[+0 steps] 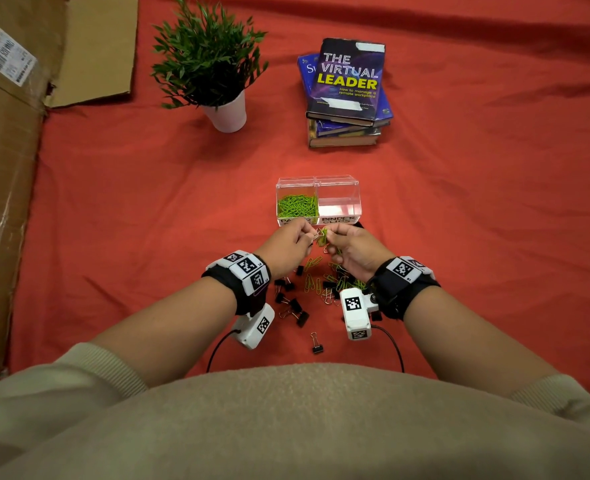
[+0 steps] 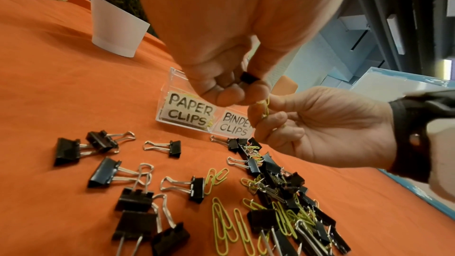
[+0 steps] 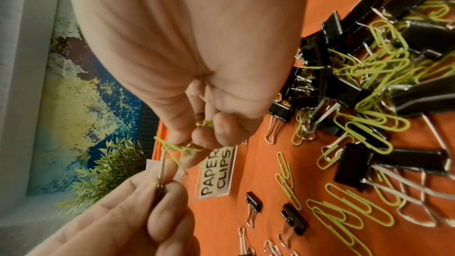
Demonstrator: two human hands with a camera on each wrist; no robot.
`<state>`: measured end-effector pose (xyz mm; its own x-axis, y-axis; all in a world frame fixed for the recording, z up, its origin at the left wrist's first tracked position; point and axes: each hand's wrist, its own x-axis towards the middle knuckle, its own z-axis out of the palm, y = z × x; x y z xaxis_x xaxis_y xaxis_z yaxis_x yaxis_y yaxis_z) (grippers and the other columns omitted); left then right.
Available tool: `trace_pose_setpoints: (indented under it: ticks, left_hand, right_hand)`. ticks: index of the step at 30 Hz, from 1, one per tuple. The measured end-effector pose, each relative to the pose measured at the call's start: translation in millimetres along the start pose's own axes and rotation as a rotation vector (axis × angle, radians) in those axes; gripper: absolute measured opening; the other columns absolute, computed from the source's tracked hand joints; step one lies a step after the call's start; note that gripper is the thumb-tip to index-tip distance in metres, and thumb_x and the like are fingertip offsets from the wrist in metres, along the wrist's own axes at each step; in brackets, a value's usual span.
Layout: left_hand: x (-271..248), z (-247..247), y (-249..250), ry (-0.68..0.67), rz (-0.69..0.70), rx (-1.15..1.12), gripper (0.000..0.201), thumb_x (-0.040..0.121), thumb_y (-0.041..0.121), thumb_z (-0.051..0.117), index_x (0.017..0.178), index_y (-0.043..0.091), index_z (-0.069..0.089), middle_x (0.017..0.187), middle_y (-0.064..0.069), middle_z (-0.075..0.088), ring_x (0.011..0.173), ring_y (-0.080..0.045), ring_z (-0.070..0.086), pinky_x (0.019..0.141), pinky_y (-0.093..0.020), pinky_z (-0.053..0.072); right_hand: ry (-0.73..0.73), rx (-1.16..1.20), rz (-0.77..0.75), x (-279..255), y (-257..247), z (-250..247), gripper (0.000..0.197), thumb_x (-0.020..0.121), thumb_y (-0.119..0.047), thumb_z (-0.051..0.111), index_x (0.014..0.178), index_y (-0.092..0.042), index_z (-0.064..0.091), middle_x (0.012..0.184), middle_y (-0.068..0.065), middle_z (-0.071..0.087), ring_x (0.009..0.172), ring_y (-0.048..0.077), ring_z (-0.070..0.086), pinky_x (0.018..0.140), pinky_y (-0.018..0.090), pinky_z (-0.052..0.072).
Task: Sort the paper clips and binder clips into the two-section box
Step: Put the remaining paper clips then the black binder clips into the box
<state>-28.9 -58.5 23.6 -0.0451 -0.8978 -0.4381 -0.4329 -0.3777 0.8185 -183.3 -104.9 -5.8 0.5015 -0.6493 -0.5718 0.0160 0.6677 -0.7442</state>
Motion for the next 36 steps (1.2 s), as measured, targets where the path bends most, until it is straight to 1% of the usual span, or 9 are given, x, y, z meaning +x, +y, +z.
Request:
trace_pose_setpoints:
  ticks: [7,11,16,21,24,26,30,33,36]
  left_hand:
    - [0,1,4,0.089,-0.008,0.006,0.014,0.100,0.014,0.035,0.095,0.013,0.048,0.068,0.002,0.051,0.063,-0.018,0.047,0.061,-0.032,0.041]
    - [3,3,1,0.120,-0.073,-0.071,0.015,0.100,0.012,0.033,0.095,0.013,0.048,0.067,0.003,0.051,0.059,-0.013,0.046,0.058,-0.027,0.040]
    - [5,-3,2,0.108,-0.129,-0.213,0.020,0.101,0.011,0.032,0.097,0.016,0.051,0.067,0.001,0.052,0.056,-0.012,0.048,0.056,-0.027,0.039]
    - [0,-5,4,0.094,-0.101,-0.183,0.021,0.101,0.009,0.030,0.104,0.013,0.051,0.068,0.000,0.055,0.057,-0.012,0.051,0.053,-0.022,0.038]
    - [0,-5,1,0.093,-0.132,-0.215,0.025,0.100,0.005,0.030,0.094,0.016,0.052,0.071,-0.001,0.056,0.059,-0.013,0.053,0.051,-0.022,0.039]
    - [-1,-5,2,0.086,-0.130,-0.228,0.025,0.099,0.005,0.034,0.087,0.017,0.052,0.070,-0.002,0.056,0.059,-0.013,0.054,0.050,-0.022,0.038]
    - [-4,-4,4,0.062,-0.079,-0.141,0.005,0.092,0.016,0.057,0.093,0.011,0.058,0.069,0.004,0.060,0.056,-0.007,0.057,0.048,-0.015,0.043]
    - [-5,-5,3,0.063,-0.050,-0.128,0.006,0.088,0.007,0.060,0.092,0.010,0.058,0.067,0.002,0.062,0.050,-0.001,0.057,0.048,-0.012,0.042]
    - [-6,-10,3,0.070,-0.036,-0.138,0.007,0.090,0.003,0.059,0.094,0.008,0.058,0.073,0.001,0.063,0.055,-0.003,0.060,0.050,-0.011,0.044]
  right_hand:
    - [-0.033,-0.119,-0.027,-1,-4,4,0.020,0.097,-0.003,0.043,0.082,-0.014,0.052,0.078,0.005,0.059,0.053,0.007,0.044,0.041,0.015,0.032]
    - [0.046,-0.235,-0.102,-1,-2,5,0.018,0.095,-0.004,0.049,0.081,-0.016,0.052,0.075,0.001,0.061,0.053,0.010,0.044,0.041,0.016,0.034]
    - [0.082,-0.482,-0.196,0,4,1,0.019,0.093,-0.009,0.054,0.080,-0.023,0.052,0.085,0.007,0.064,0.056,0.012,0.049,0.052,0.025,0.040]
    - [0.103,-0.320,-0.173,-4,-1,4,0.014,0.092,-0.006,0.056,0.083,-0.017,0.056,0.089,0.013,0.064,0.051,0.009,0.045,0.042,0.015,0.037]
    - [0.104,-0.340,-0.145,-3,-5,3,0.013,0.087,-0.007,0.063,0.080,-0.017,0.059,0.077,0.007,0.060,0.049,0.009,0.044,0.044,0.017,0.036]
    - [0.115,-0.434,-0.142,-3,-6,3,0.013,0.083,-0.009,0.068,0.080,-0.019,0.060,0.068,0.004,0.054,0.048,0.010,0.041,0.045,0.020,0.034]
    - [0.097,-0.546,-0.158,-4,-7,2,0.016,0.077,-0.008,0.073,0.082,-0.017,0.061,0.056,-0.003,0.052,0.041,0.009,0.036,0.041,0.020,0.030]
    - [0.075,-0.532,-0.155,-6,-8,3,0.025,0.070,-0.006,0.077,0.080,-0.021,0.060,0.070,0.001,0.058,0.046,0.009,0.041,0.045,0.022,0.035]
    - [0.052,-0.434,-0.123,-12,-15,3,0.019,0.077,-0.005,0.071,0.085,-0.018,0.060,0.075,-0.001,0.060,0.048,0.003,0.044,0.045,0.015,0.037]
